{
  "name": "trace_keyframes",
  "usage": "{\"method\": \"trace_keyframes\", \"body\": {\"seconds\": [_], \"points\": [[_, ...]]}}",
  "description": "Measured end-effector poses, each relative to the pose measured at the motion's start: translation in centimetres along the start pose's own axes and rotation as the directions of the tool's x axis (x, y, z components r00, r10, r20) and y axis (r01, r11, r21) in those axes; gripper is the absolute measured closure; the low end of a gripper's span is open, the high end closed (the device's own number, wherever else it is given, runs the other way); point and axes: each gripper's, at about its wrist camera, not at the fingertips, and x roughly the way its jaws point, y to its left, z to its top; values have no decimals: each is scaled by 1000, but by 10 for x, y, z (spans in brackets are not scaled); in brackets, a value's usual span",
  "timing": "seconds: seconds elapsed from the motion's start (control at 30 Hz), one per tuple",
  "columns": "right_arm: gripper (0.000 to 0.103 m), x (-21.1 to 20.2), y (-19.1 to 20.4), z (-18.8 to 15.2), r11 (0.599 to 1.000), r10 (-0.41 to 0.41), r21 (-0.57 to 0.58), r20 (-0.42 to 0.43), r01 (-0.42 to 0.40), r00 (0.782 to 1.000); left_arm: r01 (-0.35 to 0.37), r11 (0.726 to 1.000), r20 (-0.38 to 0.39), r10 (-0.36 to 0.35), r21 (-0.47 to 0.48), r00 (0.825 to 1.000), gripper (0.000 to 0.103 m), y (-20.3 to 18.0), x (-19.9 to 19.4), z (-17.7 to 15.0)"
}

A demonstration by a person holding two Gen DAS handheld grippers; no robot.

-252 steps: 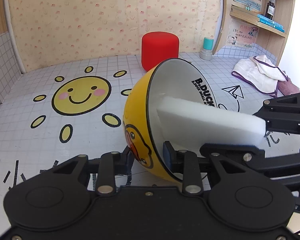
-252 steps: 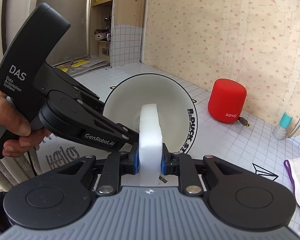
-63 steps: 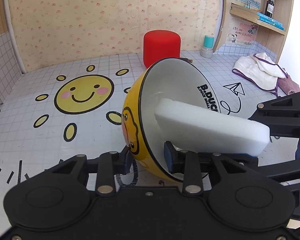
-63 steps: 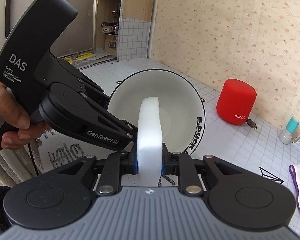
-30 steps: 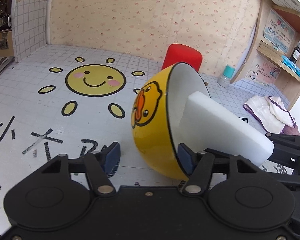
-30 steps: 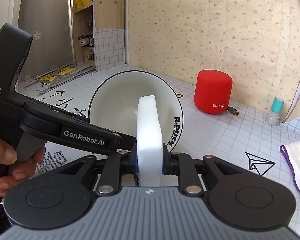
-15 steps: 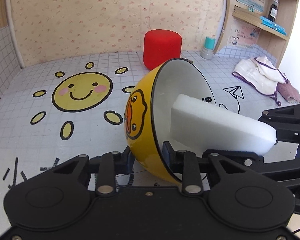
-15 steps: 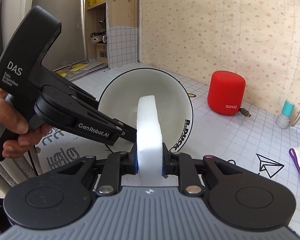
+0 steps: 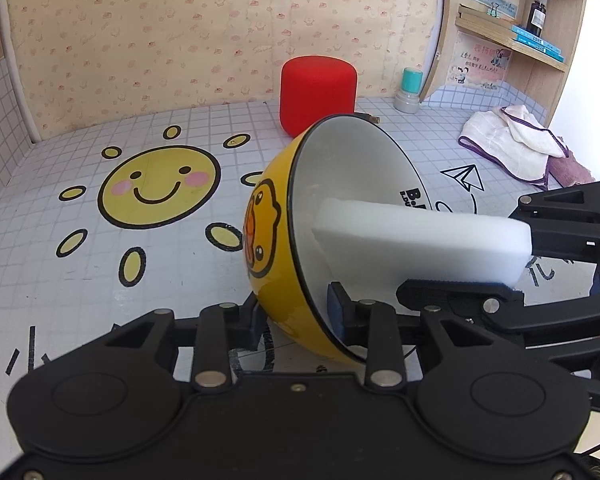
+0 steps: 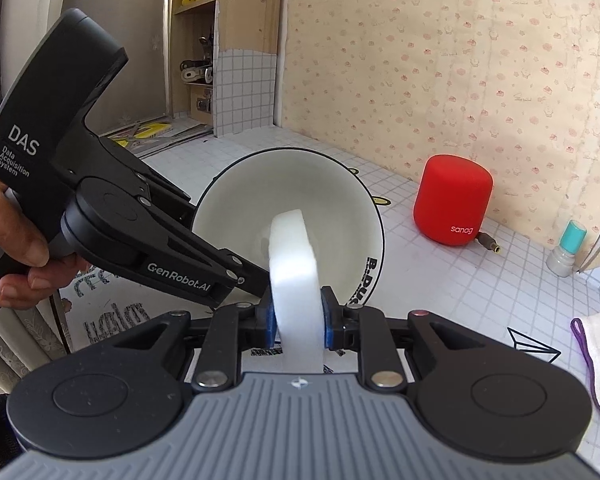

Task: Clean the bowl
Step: 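Hold the bowl with the left gripper while the right gripper scrubs the sponge along the inner wall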

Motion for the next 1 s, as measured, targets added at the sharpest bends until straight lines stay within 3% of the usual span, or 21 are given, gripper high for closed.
{"method": "trace_keyframes", "body": {"seconds": [0.2,0.47,0.67,0.77,1.0], "points": [[80,-2,2,3,1000,5,20,48,-6,999,-2,1000,-1,2,0,1000,66,0,1,0],[81,2,-6,2,996,49,69,27,-50,998,0,1000,0,0,4,1000,65,1,1,0],[81,0,-4,6,996,-87,27,73,85,994,-1,1000,-1,1,8,1000,63,0,2,0],[81,-1,-5,6,996,-91,10,73,90,993,0,1000,-1,0,6,1000,63,0,2,0],[81,3,-3,1,999,32,-7,-12,-32,999,-8,1000,-1,8,2,1000,63,-5,1,0]]}}
